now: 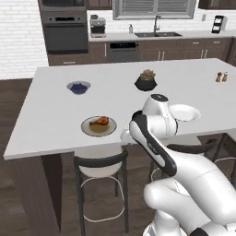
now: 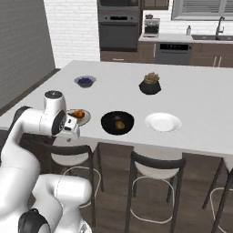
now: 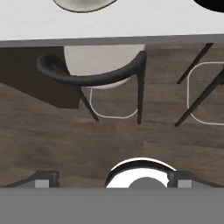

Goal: Pick the chicken drumstick and mushroom from their plates and place them in the bowl. Then put the bowl in the fridge.

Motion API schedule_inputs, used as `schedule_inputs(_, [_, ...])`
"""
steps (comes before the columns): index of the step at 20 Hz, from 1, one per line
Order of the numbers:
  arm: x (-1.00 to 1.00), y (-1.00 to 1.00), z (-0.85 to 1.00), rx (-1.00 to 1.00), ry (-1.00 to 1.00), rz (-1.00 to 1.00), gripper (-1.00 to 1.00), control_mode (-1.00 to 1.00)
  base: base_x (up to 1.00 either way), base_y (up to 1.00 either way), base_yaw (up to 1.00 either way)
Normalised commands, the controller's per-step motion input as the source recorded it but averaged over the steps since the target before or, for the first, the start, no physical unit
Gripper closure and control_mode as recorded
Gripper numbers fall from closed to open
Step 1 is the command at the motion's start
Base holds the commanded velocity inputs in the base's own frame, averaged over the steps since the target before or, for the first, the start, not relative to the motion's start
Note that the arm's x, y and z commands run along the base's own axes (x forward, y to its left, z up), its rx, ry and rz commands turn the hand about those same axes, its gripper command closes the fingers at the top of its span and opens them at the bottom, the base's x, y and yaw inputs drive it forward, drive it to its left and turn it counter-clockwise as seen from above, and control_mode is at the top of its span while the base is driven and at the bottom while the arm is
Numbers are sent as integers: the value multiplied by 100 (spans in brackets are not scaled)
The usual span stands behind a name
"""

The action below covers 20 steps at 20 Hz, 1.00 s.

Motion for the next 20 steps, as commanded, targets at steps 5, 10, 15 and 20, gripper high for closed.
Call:
schedule_inputs(5, [0, 0, 0, 0, 0, 0, -100, 100, 100, 14, 0])
schedule_inputs(10, [0, 0, 0, 0, 0, 0, -100, 100, 100, -4, 0])
schedule_inputs(15, [100, 30, 0, -5, 18, -2, -100, -100, 0, 0, 0])
schedule_inputs(20, [71, 13, 0, -7, 16, 5, -100, -100, 0, 0, 0])
